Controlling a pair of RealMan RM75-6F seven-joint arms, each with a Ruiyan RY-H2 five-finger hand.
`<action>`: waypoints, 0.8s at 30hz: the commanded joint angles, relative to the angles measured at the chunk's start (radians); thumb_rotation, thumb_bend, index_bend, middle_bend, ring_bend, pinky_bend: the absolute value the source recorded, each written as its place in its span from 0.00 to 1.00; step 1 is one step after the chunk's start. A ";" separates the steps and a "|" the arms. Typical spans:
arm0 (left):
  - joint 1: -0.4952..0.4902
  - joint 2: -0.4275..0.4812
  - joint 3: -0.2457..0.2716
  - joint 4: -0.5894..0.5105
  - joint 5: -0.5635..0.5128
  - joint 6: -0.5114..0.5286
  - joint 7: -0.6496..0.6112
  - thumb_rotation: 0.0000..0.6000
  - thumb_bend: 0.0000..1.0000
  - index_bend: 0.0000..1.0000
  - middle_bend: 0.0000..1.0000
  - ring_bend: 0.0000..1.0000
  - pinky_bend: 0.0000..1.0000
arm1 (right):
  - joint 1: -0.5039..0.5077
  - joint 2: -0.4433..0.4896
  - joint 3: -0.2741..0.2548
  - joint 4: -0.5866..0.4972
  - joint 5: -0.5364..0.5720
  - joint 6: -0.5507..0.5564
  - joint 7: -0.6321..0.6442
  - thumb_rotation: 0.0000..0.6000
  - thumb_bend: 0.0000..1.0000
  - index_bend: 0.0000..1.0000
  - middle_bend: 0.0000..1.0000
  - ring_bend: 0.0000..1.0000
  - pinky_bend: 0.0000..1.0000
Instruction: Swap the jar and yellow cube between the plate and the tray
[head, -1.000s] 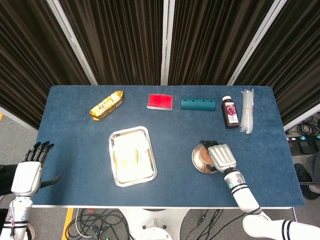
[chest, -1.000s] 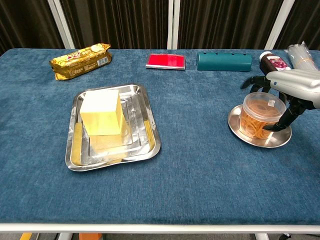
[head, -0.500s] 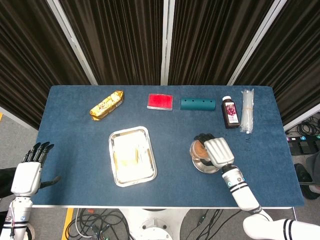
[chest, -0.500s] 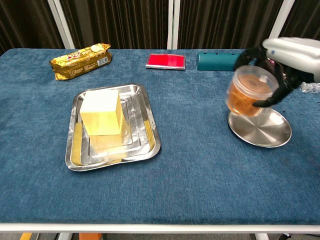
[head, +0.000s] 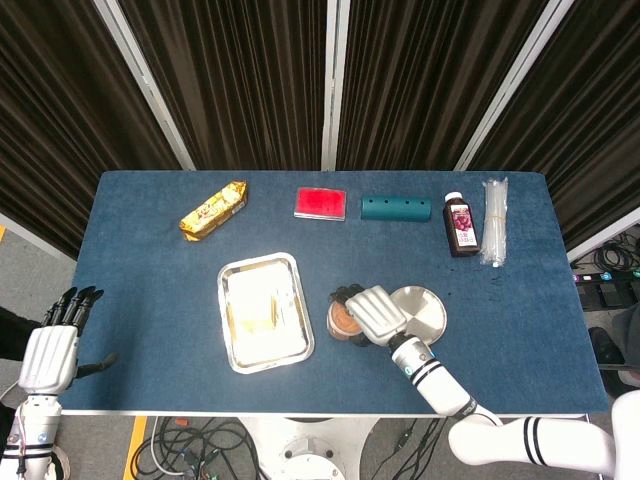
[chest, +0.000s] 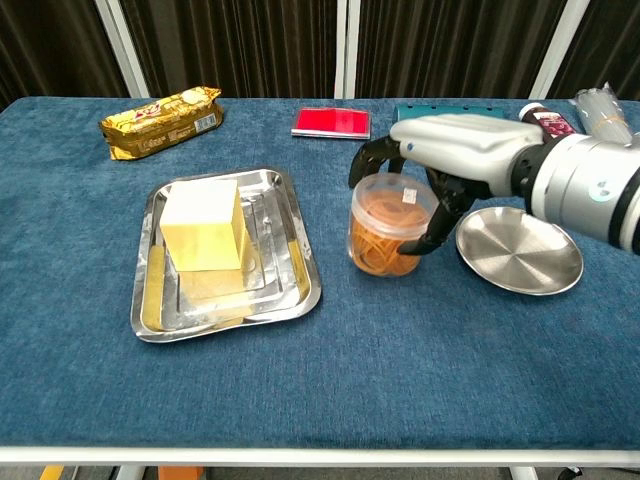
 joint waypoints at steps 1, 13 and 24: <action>0.000 0.000 0.000 0.003 0.001 0.000 -0.004 1.00 0.00 0.14 0.10 0.03 0.15 | 0.018 -0.020 -0.011 0.012 0.033 -0.002 -0.027 1.00 0.20 0.47 0.44 0.43 0.59; 0.004 -0.004 0.001 0.018 0.000 0.002 -0.015 1.00 0.00 0.14 0.10 0.03 0.15 | 0.063 -0.009 -0.037 -0.005 0.131 -0.030 -0.041 1.00 0.04 0.00 0.05 0.00 0.08; -0.013 -0.002 -0.008 0.005 0.009 -0.011 -0.004 1.00 0.00 0.14 0.10 0.03 0.15 | -0.025 0.139 -0.036 -0.113 -0.004 0.118 0.092 1.00 0.01 0.00 0.00 0.00 0.04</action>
